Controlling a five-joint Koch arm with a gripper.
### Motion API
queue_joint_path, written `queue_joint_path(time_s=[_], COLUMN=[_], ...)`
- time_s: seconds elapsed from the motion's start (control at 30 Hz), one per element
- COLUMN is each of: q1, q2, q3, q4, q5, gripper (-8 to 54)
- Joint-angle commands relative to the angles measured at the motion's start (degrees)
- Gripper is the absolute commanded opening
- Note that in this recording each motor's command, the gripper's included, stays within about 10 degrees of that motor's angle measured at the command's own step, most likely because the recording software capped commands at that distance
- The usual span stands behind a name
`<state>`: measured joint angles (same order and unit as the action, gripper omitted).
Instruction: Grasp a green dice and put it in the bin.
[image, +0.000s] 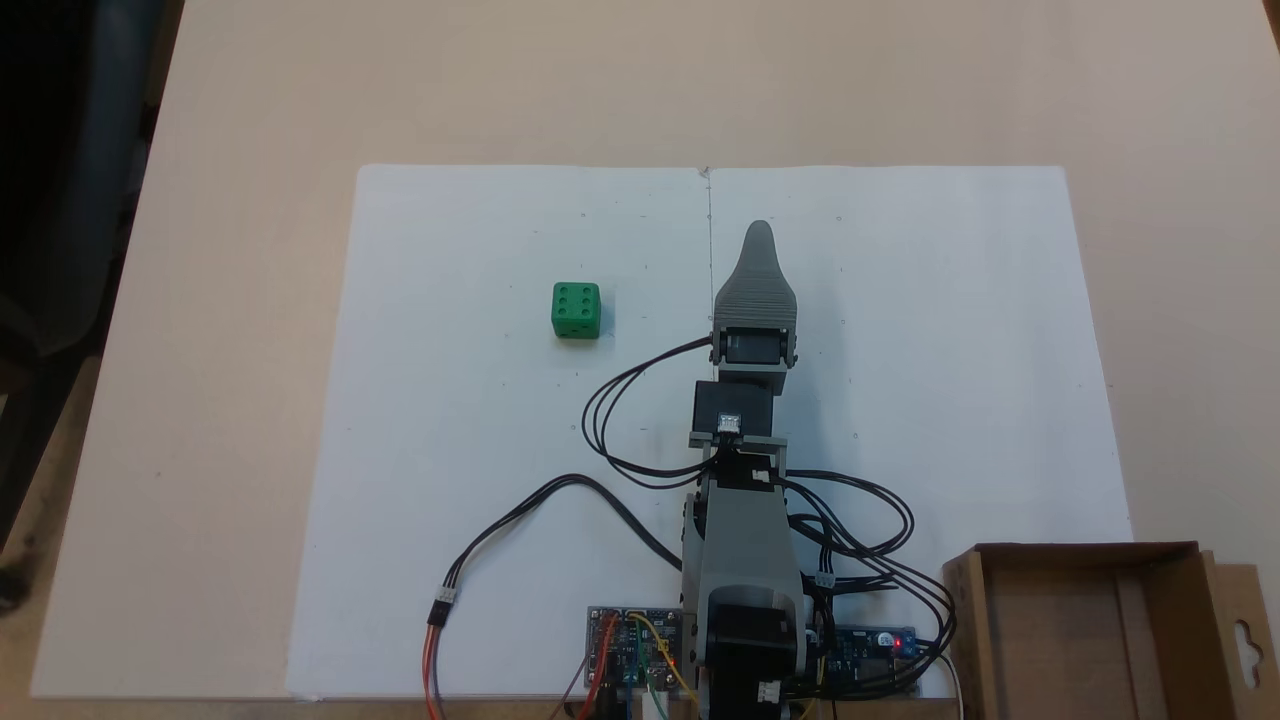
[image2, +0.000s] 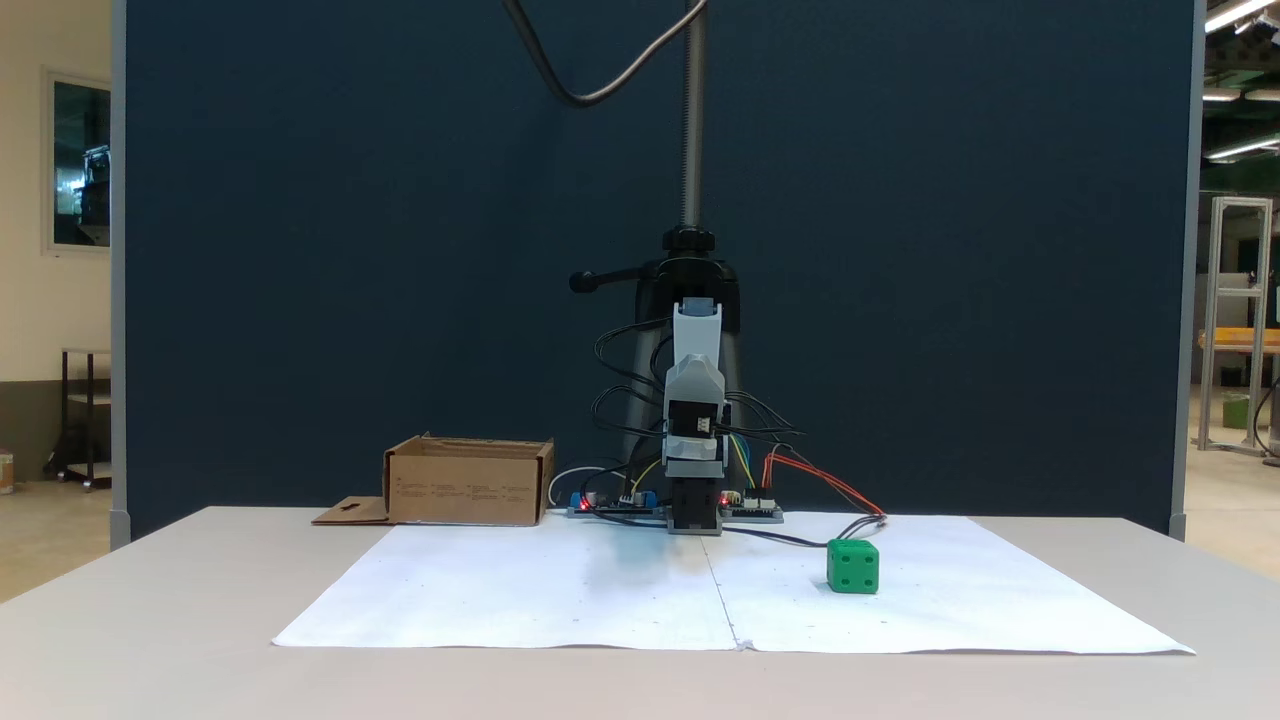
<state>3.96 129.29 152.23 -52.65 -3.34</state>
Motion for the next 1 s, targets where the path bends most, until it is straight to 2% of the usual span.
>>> queue_joint_path(time_s=[0.0, 0.4, 0.77, 0.83, 0.97], q1=[0.18, -0.88, 0.79, 2.37, 2.55], q2=[6.50, 6.50, 6.24, 6.24, 6.24], q3=[10.00, 10.00, 8.70, -4.04, -16.52], q4=[-10.00, -10.00, -10.00, 8.61, 22.74], q5=[-3.43, -3.52, -4.57, -4.57, -4.39], gripper=[44.8, 44.8, 41.7, 41.6, 41.6])
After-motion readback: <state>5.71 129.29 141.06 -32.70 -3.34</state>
